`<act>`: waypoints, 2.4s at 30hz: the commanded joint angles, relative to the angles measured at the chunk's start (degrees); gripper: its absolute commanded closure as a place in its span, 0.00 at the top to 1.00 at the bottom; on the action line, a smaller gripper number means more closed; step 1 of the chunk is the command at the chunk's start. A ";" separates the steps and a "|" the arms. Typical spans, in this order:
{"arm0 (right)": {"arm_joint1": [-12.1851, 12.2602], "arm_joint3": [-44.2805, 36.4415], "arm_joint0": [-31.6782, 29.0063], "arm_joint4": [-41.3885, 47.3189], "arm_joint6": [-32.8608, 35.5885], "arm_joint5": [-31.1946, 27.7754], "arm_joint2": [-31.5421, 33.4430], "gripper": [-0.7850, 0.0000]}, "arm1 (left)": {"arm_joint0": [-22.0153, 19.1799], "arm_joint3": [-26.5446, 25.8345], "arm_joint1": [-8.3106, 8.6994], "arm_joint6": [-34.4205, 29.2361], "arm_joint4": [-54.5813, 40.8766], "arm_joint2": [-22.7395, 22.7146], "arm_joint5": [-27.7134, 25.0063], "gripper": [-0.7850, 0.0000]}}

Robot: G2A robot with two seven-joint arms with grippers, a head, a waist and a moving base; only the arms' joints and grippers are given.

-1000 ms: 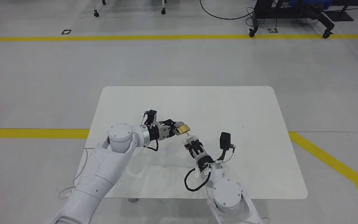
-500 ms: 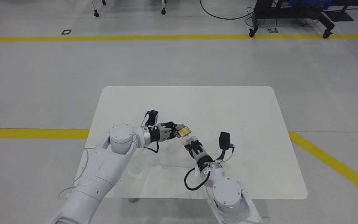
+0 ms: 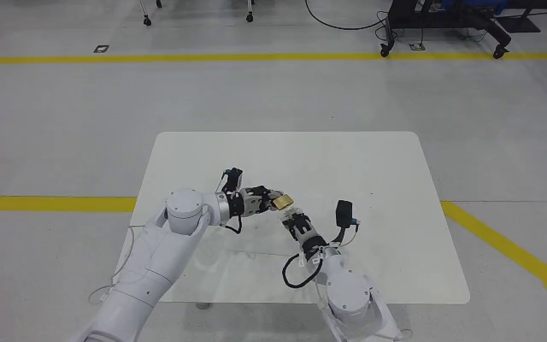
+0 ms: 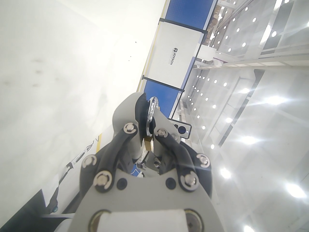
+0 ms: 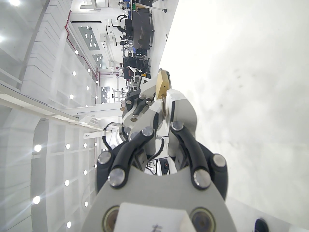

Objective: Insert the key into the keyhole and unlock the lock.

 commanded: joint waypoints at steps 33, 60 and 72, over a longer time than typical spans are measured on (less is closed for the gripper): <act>0.47 -0.46 -0.26 2.88 -0.15 0.43 1.61 0.00 | 1.48 -2.26 0.53 0.36 0.94 -0.25 -1.38 0.00; 1.66 -2.74 -2.15 11.81 15.24 -2.98 6.34 0.73 | 7.18 -10.88 1.06 12.18 4.37 -3.78 -17.77 0.00; 5.07 0.26 -1.33 26.34 46.06 2.45 20.38 0.00 | 11.45 -15.21 2.35 11.12 9.02 -7.18 -26.88 0.00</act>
